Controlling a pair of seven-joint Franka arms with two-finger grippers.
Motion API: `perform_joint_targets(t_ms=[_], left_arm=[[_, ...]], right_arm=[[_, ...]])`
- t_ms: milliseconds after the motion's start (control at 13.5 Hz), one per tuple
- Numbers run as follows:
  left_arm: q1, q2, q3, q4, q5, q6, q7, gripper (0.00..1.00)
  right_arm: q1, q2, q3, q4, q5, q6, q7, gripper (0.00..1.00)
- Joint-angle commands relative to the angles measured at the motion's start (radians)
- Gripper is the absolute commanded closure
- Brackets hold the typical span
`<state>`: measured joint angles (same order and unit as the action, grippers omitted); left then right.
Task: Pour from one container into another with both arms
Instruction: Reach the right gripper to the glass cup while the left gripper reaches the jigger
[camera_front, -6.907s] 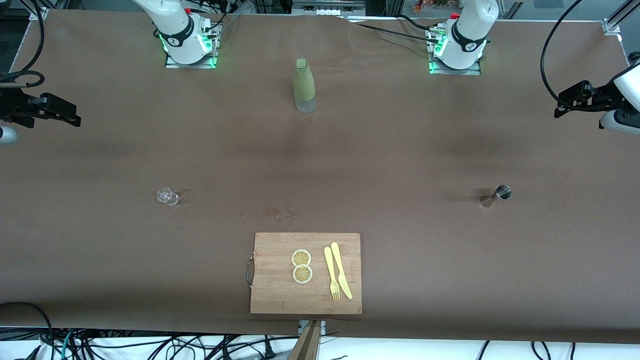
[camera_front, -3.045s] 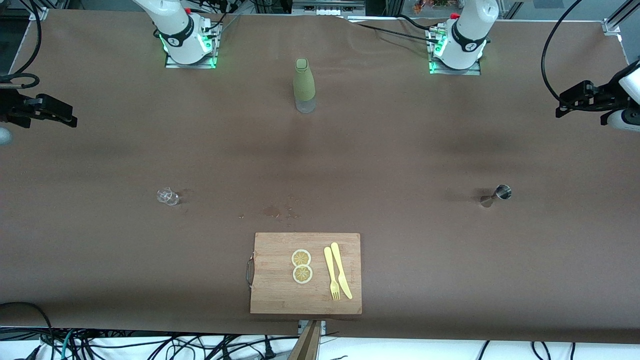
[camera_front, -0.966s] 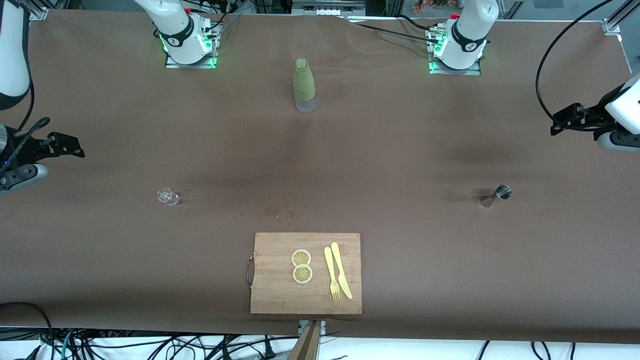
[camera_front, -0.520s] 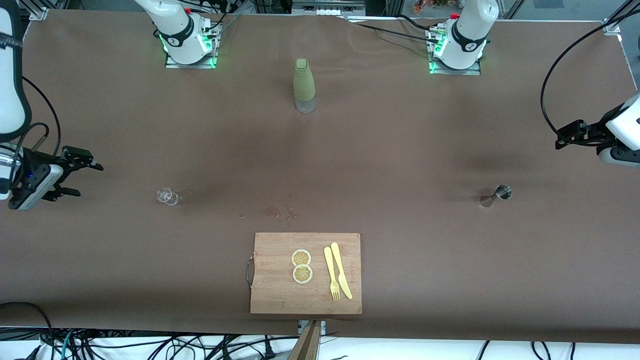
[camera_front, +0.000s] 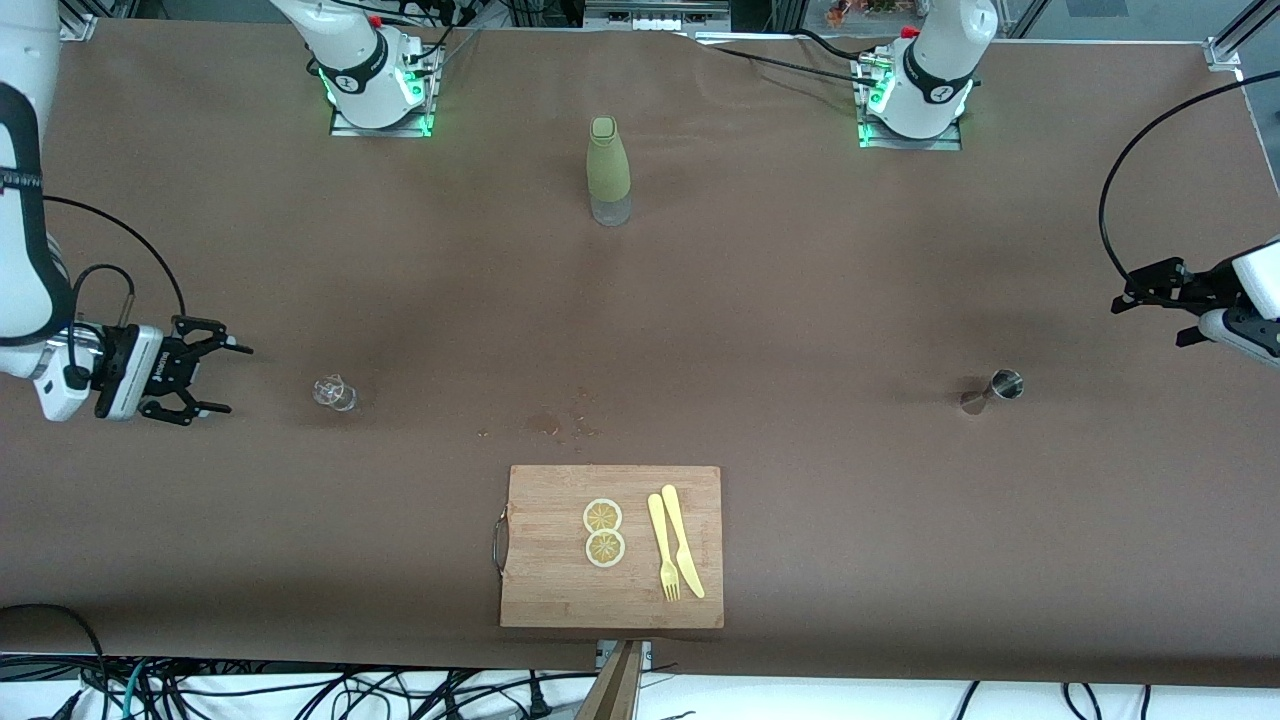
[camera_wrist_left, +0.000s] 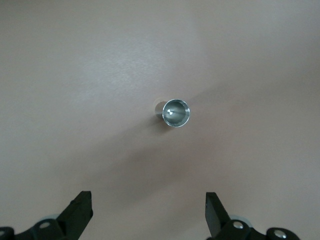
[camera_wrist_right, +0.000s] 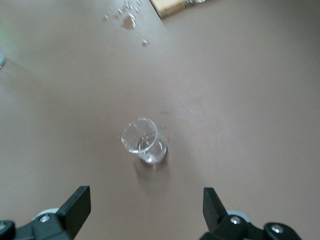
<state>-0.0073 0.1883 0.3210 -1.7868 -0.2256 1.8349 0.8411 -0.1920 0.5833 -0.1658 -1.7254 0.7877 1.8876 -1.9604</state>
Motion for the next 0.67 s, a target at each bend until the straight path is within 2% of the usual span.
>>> perform_joint_targets(t_ms=[0,297,594], left_arm=[[0.059,0.091,-0.008,0.035,-0.116,0.023,0.232,0.00],[0.150,0.285,-0.002,0.112,-0.314,0.023,0.571,0.00],[0.226,0.456,-0.003,0.151,-0.552,0.011,0.966,0.00]], right_arm=[[-0.024,0.081,0.006,0.009,0.141,-0.047,-0.194,0.00],[-0.021,0.150,0.006,0.009,0.261,-0.085,-0.359,0.00],[-0.021,0.193,0.006,0.009,0.301,-0.103,-0.445,0.00]])
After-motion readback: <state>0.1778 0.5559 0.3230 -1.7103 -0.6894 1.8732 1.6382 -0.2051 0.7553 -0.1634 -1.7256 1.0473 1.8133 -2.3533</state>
